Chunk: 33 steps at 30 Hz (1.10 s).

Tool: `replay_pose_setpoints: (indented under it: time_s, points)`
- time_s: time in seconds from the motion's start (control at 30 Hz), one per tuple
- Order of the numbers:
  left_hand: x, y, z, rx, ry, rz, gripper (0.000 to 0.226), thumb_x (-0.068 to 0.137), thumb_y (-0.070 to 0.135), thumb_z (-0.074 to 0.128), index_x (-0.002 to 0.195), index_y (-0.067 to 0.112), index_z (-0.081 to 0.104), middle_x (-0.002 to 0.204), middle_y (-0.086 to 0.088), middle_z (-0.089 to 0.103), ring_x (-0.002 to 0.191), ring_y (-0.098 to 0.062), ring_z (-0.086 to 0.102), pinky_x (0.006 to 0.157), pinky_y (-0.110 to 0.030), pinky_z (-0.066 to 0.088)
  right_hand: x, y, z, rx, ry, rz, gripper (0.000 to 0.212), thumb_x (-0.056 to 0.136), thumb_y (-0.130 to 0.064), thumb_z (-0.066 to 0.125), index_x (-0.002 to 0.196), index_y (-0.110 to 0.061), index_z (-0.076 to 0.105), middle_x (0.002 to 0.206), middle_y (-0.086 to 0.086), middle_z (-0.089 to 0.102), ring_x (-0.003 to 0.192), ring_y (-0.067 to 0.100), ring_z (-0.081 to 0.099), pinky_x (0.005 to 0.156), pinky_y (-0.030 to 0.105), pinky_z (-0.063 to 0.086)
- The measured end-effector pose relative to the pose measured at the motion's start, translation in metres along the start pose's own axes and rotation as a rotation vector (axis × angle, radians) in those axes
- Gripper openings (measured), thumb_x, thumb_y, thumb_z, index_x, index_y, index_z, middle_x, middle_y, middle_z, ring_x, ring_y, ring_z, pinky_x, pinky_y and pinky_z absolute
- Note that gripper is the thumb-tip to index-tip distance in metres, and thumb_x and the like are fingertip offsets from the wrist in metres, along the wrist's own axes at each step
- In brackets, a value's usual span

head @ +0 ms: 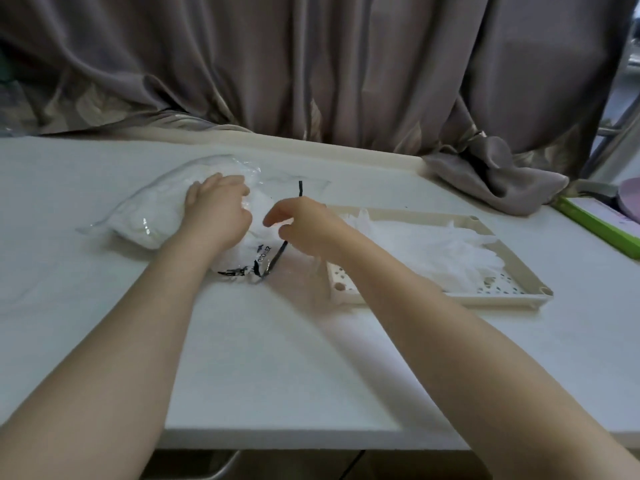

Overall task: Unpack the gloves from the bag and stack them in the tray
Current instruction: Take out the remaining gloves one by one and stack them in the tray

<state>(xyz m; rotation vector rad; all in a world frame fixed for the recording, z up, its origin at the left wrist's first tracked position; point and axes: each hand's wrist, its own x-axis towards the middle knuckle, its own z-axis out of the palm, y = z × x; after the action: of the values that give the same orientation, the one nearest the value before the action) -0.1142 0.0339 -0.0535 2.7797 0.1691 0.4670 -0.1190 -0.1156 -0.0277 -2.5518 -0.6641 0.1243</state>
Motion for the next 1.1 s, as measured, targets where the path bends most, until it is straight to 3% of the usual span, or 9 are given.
replay_pose_setpoints:
  time_s: [0.1, 0.3, 0.5, 0.67, 0.77, 0.9, 0.97, 1.03, 1.1]
  points:
    - [-0.002, 0.002, 0.005, -0.005, -0.009, 0.019, 0.051, 0.085, 0.007, 0.050, 0.136, 0.011, 0.043, 0.149, 0.001, 0.034, 0.137, -0.018, 0.029, 0.115, -0.040, 0.004, 0.017, 0.001, 0.013, 0.078, 0.054, 0.134, 0.032, 0.091, -0.001, 0.044, 0.116, -0.011, 0.061, 0.123, 0.005, 0.059, 0.112, 0.021, 0.054, 0.076, 0.020, 0.038]
    - [-0.003, 0.002, 0.008, -0.065, 0.028, 0.036, 0.054, 0.083, -0.001, 0.048, 0.135, 0.010, 0.043, 0.146, 0.001, 0.036, 0.131, -0.019, 0.037, 0.116, -0.039, 0.005, 0.027, 0.002, 0.041, -0.041, 0.010, 0.088, 0.037, 0.083, -0.022, 0.067, 0.118, -0.013, 0.058, 0.114, 0.007, 0.063, 0.105, 0.024, 0.058, 0.083, 0.029, 0.045]
    - [-0.007, 0.004, 0.004, -0.013, -0.094, 0.066, 0.058, 0.085, 0.008, 0.052, 0.141, 0.014, 0.036, 0.152, 0.005, 0.023, 0.140, -0.016, 0.017, 0.114, -0.042, -0.006, 0.024, 0.010, 0.046, 0.028, 0.166, 0.035, 0.027, 0.089, -0.006, 0.050, 0.115, -0.009, 0.045, 0.102, 0.013, 0.064, 0.094, 0.030, 0.059, 0.070, 0.034, 0.046]
    - [-0.015, 0.006, 0.011, -0.039, -0.105, 0.061, 0.055, 0.092, 0.028, 0.051, 0.143, 0.026, 0.032, 0.155, 0.003, 0.016, 0.144, -0.015, 0.002, 0.112, -0.042, -0.014, 0.027, 0.010, 0.044, -0.053, 0.164, 0.030, 0.011, 0.090, -0.013, 0.050, 0.093, -0.010, 0.060, 0.091, 0.009, 0.063, 0.090, 0.028, 0.057, 0.065, 0.029, 0.036]
    - [-0.017, 0.006, 0.013, -0.020, -0.112, 0.065, 0.060, 0.088, 0.020, 0.055, 0.143, 0.028, 0.031, 0.156, 0.004, 0.014, 0.144, -0.015, -0.002, 0.112, -0.042, -0.015, 0.023, 0.010, 0.040, 0.129, 0.240, 0.063, 0.017, 0.087, -0.008, 0.049, 0.087, -0.007, 0.065, 0.079, 0.004, 0.060, 0.079, 0.023, 0.054, 0.064, 0.028, 0.038]
    - [-0.018, 0.007, 0.012, -0.030, -0.102, 0.063, 0.062, 0.086, 0.023, 0.057, 0.142, 0.027, 0.032, 0.155, 0.005, 0.015, 0.144, -0.015, -0.001, 0.113, -0.043, -0.014, 0.018, 0.007, 0.036, 0.416, 0.154, 0.173, 0.027, 0.085, -0.021, 0.048, 0.082, 0.000, 0.065, 0.088, 0.014, 0.071, 0.085, 0.031, 0.064, 0.078, 0.036, 0.050]
    - [-0.018, 0.008, 0.012, -0.037, -0.106, 0.059, 0.064, 0.084, 0.025, 0.060, 0.142, 0.027, 0.032, 0.155, 0.005, 0.015, 0.144, -0.015, -0.001, 0.113, -0.042, -0.014, 0.017, 0.006, 0.039, 0.434, 0.141, 0.164, 0.027, 0.085, -0.030, 0.054, 0.074, -0.007, 0.063, 0.077, 0.008, 0.068, 0.073, 0.024, 0.063, 0.071, 0.032, 0.049]
    - [-0.018, 0.007, 0.012, -0.026, -0.103, 0.069, 0.065, 0.082, 0.022, 0.062, 0.141, 0.027, 0.033, 0.155, 0.005, 0.016, 0.144, -0.015, 0.000, 0.113, -0.042, -0.013, 0.018, 0.006, 0.037, 0.386, 0.244, 0.098, 0.022, 0.086, -0.023, 0.057, 0.067, -0.013, 0.059, 0.063, 0.000, 0.059, 0.060, 0.013, 0.052, 0.059, 0.024, 0.040]
    - [-0.017, 0.006, 0.012, -0.014, -0.067, 0.069, 0.063, 0.080, 0.022, 0.064, 0.137, 0.028, 0.037, 0.152, 0.005, 0.022, 0.143, -0.015, 0.007, 0.113, -0.042, -0.011, 0.019, 0.006, 0.029, 0.554, 0.384, 0.082, 0.026, 0.088, -0.013, 0.054, 0.062, -0.016, 0.052, 0.058, -0.004, 0.049, 0.056, 0.010, 0.042, 0.052, 0.020, 0.032]
